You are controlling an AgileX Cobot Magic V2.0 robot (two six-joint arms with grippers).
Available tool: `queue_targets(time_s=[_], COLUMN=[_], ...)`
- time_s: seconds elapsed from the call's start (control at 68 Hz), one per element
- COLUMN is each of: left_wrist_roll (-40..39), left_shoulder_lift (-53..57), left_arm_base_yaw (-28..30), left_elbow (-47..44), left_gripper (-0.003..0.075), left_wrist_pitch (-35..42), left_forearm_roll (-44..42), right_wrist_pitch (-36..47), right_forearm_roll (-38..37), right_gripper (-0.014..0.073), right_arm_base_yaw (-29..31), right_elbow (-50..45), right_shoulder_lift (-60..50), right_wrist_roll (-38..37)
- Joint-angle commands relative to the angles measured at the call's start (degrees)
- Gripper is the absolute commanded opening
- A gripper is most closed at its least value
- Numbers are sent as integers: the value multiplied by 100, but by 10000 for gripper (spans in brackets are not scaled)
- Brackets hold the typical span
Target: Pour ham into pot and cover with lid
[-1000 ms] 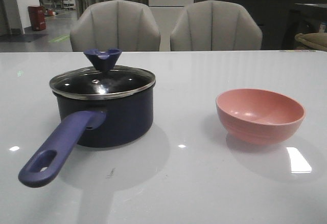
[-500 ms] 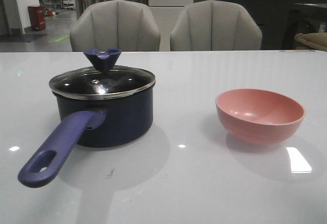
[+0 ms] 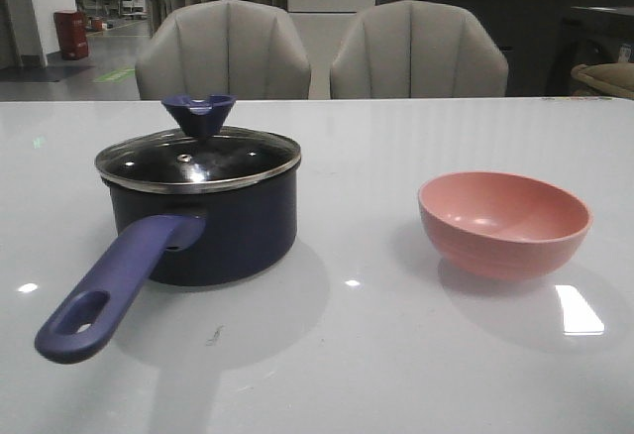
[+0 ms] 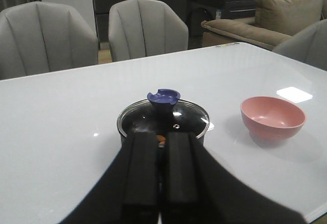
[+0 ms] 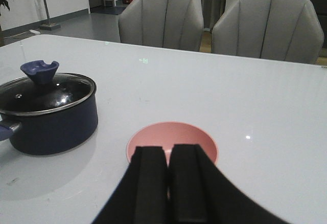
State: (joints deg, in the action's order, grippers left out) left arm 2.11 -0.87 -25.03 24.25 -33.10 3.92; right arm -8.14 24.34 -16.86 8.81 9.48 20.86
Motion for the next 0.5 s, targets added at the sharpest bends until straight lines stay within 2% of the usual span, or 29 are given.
queue_targets(time_s=[0.0,0.103,0.279,0.485], left_wrist_roll=[4,4,4,-394], left_shoulder_lift=[-87,-76,67,231], left_arm_base_yaw=[-29,383,1611,2454], left_elbow=[-4,-364,-1258,-2192], left_gripper=[113,113,113,113], left_wrist_pitch=[561,884,1884,3053], left_forearm_roll=[-157,-246,-336,-357], right_wrist_pitch=[412,412,412,412], right_forearm_roll=[25,25,25,25], right_gripper=[158,158,158,158], right_arm_base_yaw=[-5,-5,-5,-5], right_elbow=[156,156,156,156], right_shoulder_lift=[56,56,56,56], right_wrist_roll=[44,44,44,44])
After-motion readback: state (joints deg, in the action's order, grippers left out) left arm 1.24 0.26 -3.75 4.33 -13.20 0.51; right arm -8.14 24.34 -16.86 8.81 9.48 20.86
